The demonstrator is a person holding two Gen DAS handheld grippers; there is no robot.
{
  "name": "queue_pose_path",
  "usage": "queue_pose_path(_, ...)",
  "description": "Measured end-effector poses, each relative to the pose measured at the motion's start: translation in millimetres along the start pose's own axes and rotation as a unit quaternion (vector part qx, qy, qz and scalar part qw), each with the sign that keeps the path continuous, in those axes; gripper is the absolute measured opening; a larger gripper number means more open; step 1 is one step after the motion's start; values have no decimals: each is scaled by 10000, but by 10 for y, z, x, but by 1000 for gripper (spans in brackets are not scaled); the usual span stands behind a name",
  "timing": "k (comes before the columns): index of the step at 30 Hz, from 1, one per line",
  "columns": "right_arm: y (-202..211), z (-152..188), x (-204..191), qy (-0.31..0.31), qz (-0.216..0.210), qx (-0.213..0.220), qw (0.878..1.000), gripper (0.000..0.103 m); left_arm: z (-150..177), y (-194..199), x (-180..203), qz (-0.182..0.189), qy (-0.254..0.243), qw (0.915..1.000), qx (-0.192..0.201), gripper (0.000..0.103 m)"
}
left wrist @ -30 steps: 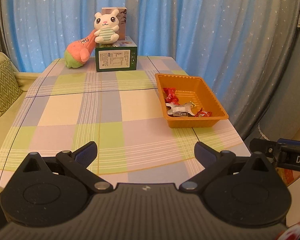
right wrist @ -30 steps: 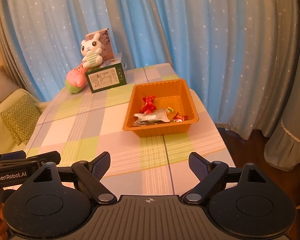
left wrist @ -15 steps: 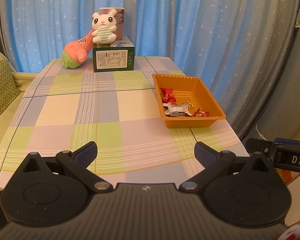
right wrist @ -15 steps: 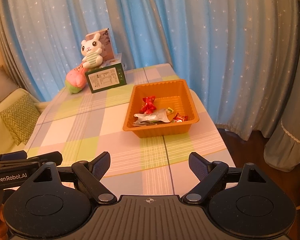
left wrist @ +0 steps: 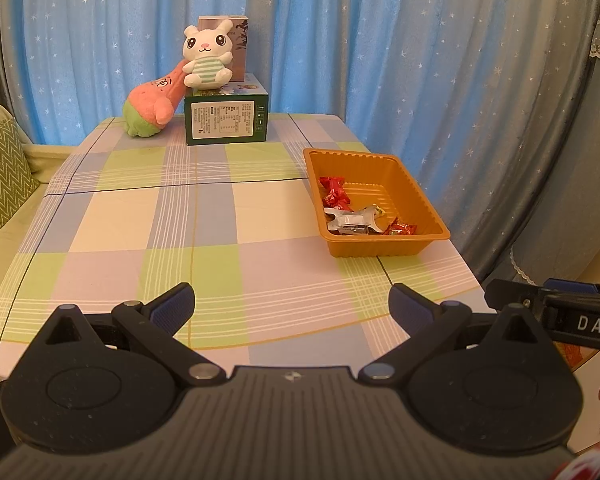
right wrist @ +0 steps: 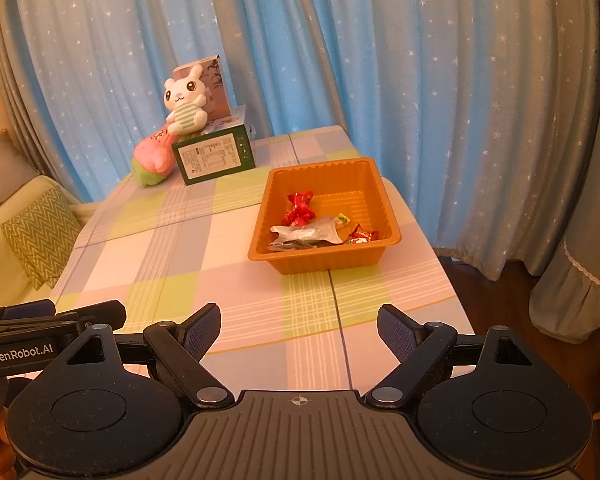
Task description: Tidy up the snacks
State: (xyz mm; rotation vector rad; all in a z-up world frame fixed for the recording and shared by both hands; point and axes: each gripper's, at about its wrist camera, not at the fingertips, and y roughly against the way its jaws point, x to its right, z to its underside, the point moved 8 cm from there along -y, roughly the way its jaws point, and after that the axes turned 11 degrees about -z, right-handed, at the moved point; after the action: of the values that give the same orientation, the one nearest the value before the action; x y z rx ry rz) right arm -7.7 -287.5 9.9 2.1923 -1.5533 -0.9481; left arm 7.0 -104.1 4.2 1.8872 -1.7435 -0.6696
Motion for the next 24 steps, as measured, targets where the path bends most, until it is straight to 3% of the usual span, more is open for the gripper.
queue_pose_path(24,4,-11,-11,-2,-7,25,10000,85,-13,16,12,26,-6,10000,4,102)
